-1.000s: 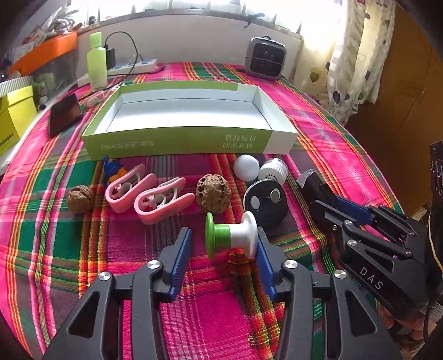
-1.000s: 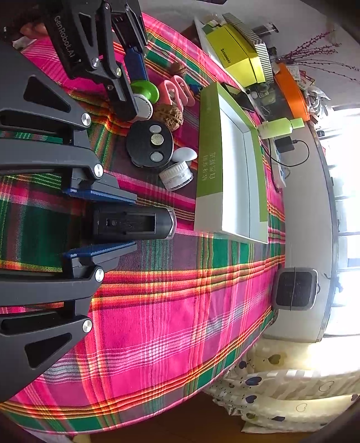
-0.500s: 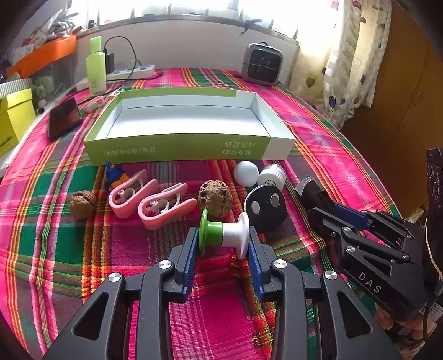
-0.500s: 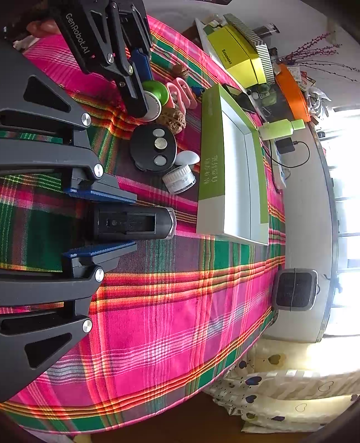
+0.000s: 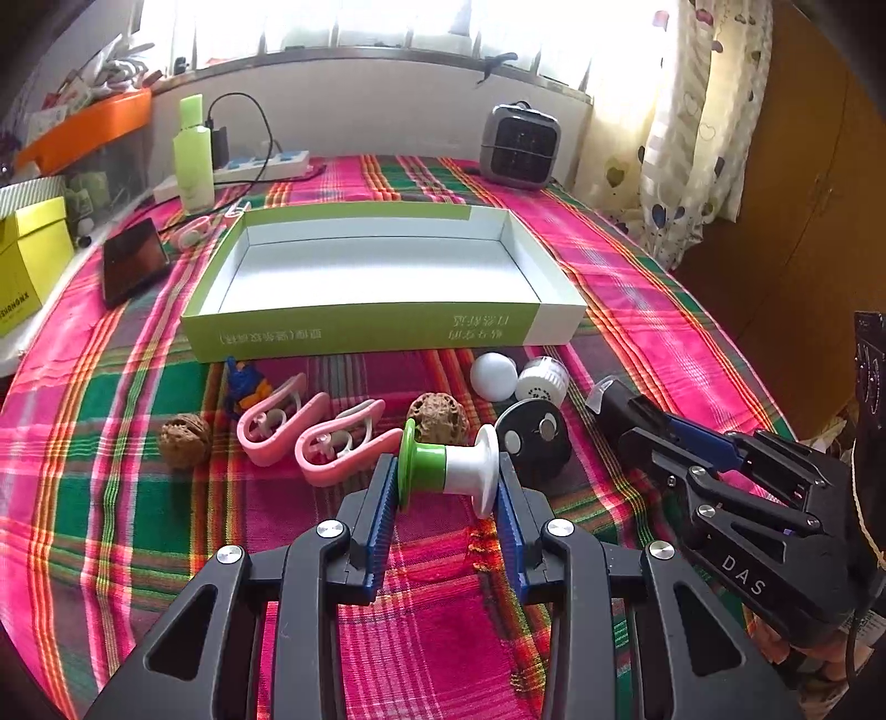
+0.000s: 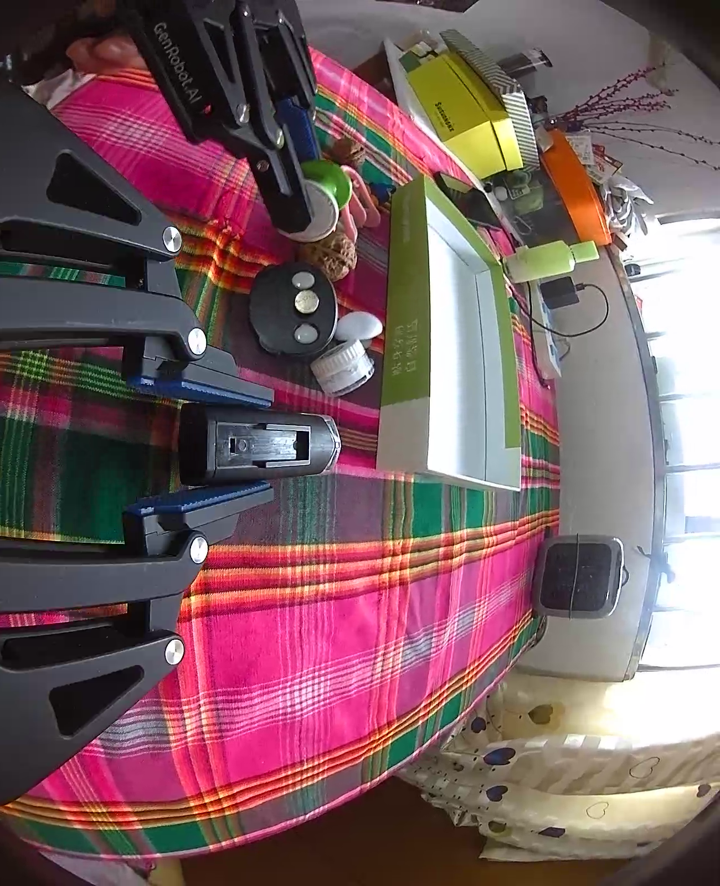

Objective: Organize objects
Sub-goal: 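Lift the black device with the right tool while the left tool lifts the spool, then lower both held objects into the box and open both tools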

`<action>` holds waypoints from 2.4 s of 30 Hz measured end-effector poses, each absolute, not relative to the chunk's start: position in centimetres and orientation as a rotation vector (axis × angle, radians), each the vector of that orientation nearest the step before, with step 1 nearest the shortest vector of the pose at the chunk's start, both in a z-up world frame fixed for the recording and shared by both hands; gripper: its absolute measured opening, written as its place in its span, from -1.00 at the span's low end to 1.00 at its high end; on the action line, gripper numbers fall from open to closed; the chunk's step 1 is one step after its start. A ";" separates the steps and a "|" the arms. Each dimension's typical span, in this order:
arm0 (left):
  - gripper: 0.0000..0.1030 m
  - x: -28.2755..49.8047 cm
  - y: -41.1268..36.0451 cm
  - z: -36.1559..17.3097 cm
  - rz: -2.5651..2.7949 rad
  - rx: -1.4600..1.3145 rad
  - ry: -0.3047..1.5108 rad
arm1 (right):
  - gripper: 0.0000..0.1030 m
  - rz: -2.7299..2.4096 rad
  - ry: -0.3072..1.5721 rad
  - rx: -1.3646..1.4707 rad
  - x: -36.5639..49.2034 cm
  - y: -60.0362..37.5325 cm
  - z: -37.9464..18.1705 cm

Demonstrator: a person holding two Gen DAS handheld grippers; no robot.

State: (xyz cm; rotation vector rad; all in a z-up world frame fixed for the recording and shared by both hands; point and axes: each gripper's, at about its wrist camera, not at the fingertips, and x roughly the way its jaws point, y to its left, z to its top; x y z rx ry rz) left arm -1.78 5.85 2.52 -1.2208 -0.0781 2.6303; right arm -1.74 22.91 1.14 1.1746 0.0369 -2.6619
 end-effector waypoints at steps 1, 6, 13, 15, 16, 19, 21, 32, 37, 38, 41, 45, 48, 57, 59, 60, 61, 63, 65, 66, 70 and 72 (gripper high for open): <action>-0.39 -1.8 5.8 2.5 2.630 -1.220 -0.077 | -0.45 -2.660 0.030 1.184 -1.8 23.0 1.0; -0.39 -1.9 5.7 2.4 2.626 -1.230 -0.083 | -0.44 -2.651 0.027 1.209 -2.0 23.1 0.5; -0.39 -2.0 5.5 2.3 2.628 -1.230 -0.085 | -0.44 -2.654 0.050 1.221 -2.7 22.6 0.4; -0.39 -2.1 5.4 2.2 2.628 -1.232 -0.084 | -0.44 -2.658 0.057 1.218 -2.7 22.6 0.4; -0.39 -2.1 5.4 2.3 2.628 -1.231 -0.084 | -0.44 -2.660 0.064 1.215 -2.7 22.5 0.4; -0.39 -2.1 5.4 2.3 2.628 -1.225 -0.083 | -0.44 -2.666 0.071 1.215 -2.7 22.5 0.4; -0.39 -2.3 5.2 2.4 2.628 -1.220 -0.084 | -0.44 -2.669 0.093 1.211 -2.6 22.3 0.5; -0.39 -3.3 5.2 3.8 2.630 -1.178 -0.074 | -0.45 -2.704 0.075 1.122 -2.8 21.9 3.0; -0.39 -4.3 4.9 4.7 2.635 -1.152 -0.082 | -0.45 -2.708 0.065 1.091 -3.2 21.5 4.0; -0.39 -4.4 4.8 4.7 2.634 -1.151 -0.085 | -0.45 -2.705 0.067 1.089 -3.4 21.4 4.2; -0.39 -5.4 4.4 5.0 2.628 -1.156 -0.102 | -0.45 -2.699 0.070 1.088 -4.0 21.0 4.4; -0.39 -6.8 3.9 5.2 2.649 -1.151 -0.107 | -0.45 -2.694 0.066 1.079 -5.0 20.5 4.8; -0.39 -7.9 3.4 5.5 2.661 -1.144 -0.108 | -0.45 -2.687 0.051 1.080 -6.0 20.3 5.1; -0.39 -11.8 2.9 5.4 2.664 -1.148 -0.115 | -0.45 -2.674 0.031 1.101 -9.8 19.4 5.2; -0.39 -12.7 2.9 5.3 2.664 -1.152 -0.117 | -0.45 -2.670 0.024 1.114 -10.8 19.2 5.0; -0.39 -13.1 2.9 5.3 2.660 -1.151 -0.114 | -0.45 -2.672 0.023 1.118 -11.1 19.2 5.0; -0.39 -13.6 3.0 5.2 2.657 -1.150 -0.107 | -0.45 -2.672 0.021 1.124 -11.5 19.2 4.9; -0.39 -14.5 3.1 4.9 2.650 -1.170 -0.104 | -0.45 -2.667 0.014 1.140 -12.4 19.1 4.6; -0.39 -15.5 3.1 4.4 2.641 -1.191 -0.119 | -0.45 -2.664 0.015 1.152 -13.3 18.9 4.4; -0.39 -15.9 3.2 4.3 2.643 -1.192 -0.109 | -0.45 -2.663 0.014 1.156 -13.7 18.9 4.3; -0.39 -17.7 3.5 4.1 2.632 -1.202 -0.102 | -0.45 -2.658 0.014 1.177 -15.3 18.7 3.7; -0.39 -18.7 3.7 3.8 2.626 -1.215 -0.099 | -0.45 -2.653 0.014 1.188 -16.1 18.6 3.5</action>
